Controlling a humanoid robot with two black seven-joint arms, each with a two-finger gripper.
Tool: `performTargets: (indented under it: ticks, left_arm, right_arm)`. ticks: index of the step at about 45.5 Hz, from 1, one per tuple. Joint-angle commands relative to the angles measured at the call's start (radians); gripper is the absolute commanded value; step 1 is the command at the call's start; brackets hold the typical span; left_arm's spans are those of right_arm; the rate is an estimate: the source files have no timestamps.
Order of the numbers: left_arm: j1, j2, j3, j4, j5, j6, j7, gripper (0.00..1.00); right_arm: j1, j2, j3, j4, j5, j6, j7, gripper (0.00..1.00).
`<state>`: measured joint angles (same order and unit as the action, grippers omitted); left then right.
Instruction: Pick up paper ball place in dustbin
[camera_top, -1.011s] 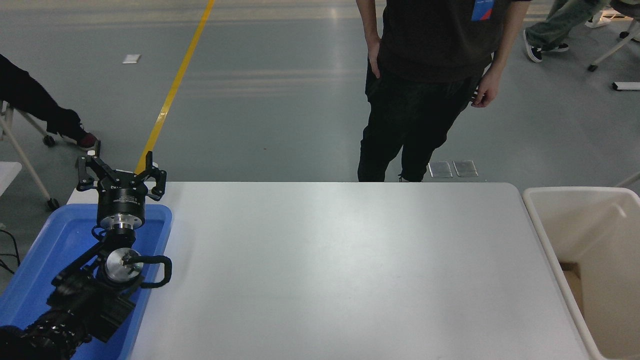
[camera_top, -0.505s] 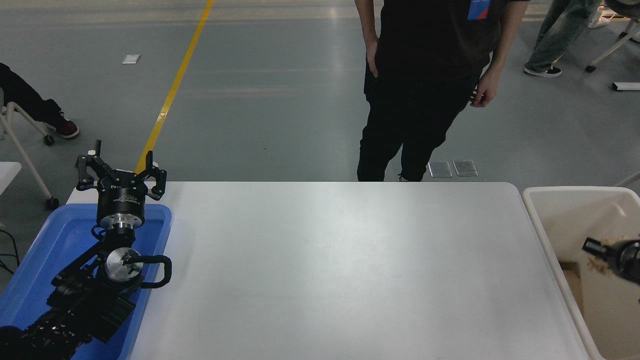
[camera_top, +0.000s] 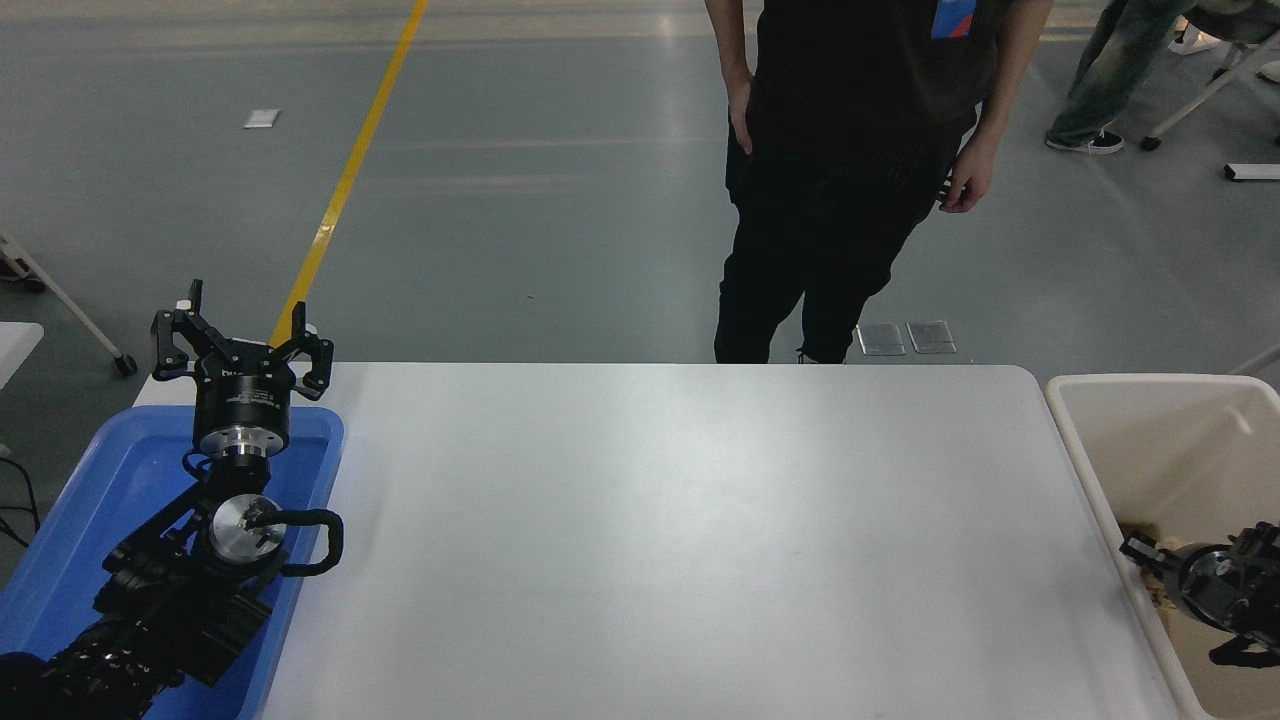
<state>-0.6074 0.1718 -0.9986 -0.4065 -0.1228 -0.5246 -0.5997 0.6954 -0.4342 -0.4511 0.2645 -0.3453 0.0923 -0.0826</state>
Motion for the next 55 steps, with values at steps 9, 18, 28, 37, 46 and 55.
performTargets:
  ticks: [9,18,28,37,46,55]
  left_arm:
    - [0.0,0.0,0.0,0.0,0.0,0.0,0.0,0.99]
    - [0.0,0.0,0.0,0.0,0.002,0.0,0.001,0.99]
    - [0.0,0.0,0.0,0.0,0.002,-0.002,0.001,0.99]
    - [0.0,0.0,0.0,0.0,0.002,-0.002,0.001,0.99]
    - [0.0,0.0,0.0,0.0,0.002,0.0,0.001,0.99]
    - [0.0,0.0,0.0,0.0,0.0,0.0,0.001,0.99]
  right_arm:
    - [0.102,-0.063,-0.06,0.015,-0.012,0.012,0.0,1.0]
    - [0.353,-0.198,-0.293,0.212,-0.014,0.014,0.0,1.0]
    - [0.804,-0.256,-0.641,0.591,-0.026,0.027,0.0,1.0]
    - [1.113,-0.239,-0.692,0.927,-0.021,0.144,-0.002,1.0]
    - [1.358,-0.111,-0.701,1.134,0.014,0.409,0.001,1.0]
    - [1.51,0.119,-0.689,1.236,0.173,0.538,0.007,1.0]
